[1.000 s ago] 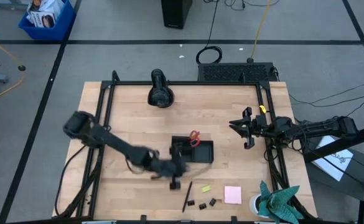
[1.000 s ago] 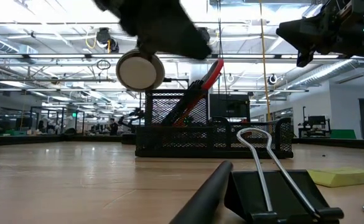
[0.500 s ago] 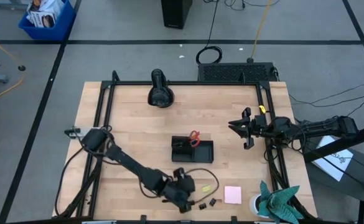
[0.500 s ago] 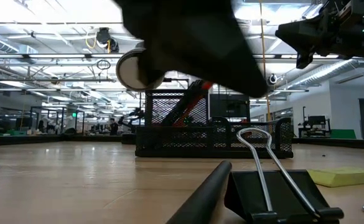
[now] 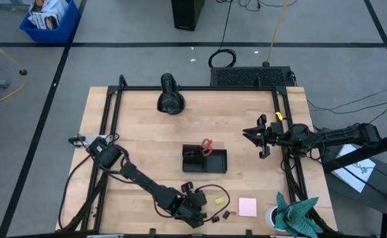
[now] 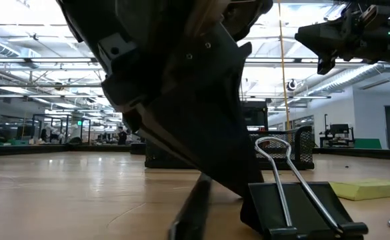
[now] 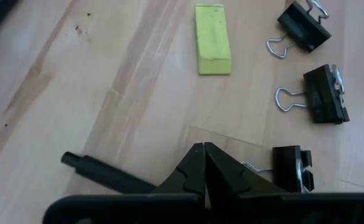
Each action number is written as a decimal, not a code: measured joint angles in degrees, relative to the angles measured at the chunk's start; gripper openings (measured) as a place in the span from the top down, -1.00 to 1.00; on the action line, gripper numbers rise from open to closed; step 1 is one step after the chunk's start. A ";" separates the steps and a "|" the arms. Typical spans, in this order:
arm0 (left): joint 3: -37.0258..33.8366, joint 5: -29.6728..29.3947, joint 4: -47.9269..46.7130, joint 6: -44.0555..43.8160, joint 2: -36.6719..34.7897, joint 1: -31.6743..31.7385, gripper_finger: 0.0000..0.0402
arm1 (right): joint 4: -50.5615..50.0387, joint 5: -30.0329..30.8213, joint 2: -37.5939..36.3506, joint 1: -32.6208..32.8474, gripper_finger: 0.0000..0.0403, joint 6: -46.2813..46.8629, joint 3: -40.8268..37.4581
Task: Pick and place office supplies into organizer
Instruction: Put the pen into the desk organizer
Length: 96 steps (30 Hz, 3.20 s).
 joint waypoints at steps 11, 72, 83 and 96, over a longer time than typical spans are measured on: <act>0.28 1.68 -9.95 -3.43 0.26 -2.02 0.96 | 0.23 0.02 0.17 0.00 0.68 -0.02 0.00; -0.37 -2.06 -19.74 -7.66 -3.03 -10.59 0.92 | 0.00 0.26 0.20 -0.02 0.68 -1.07 0.00; 5.17 -1.93 -29.24 -20.84 -9.82 -4.68 0.98 | 0.42 0.31 0.33 -0.02 0.68 -1.09 0.00; 8.45 16.17 -44.36 -40.85 -9.55 -1.61 0.86 | -0.48 1.68 0.74 -0.04 0.68 -1.66 0.00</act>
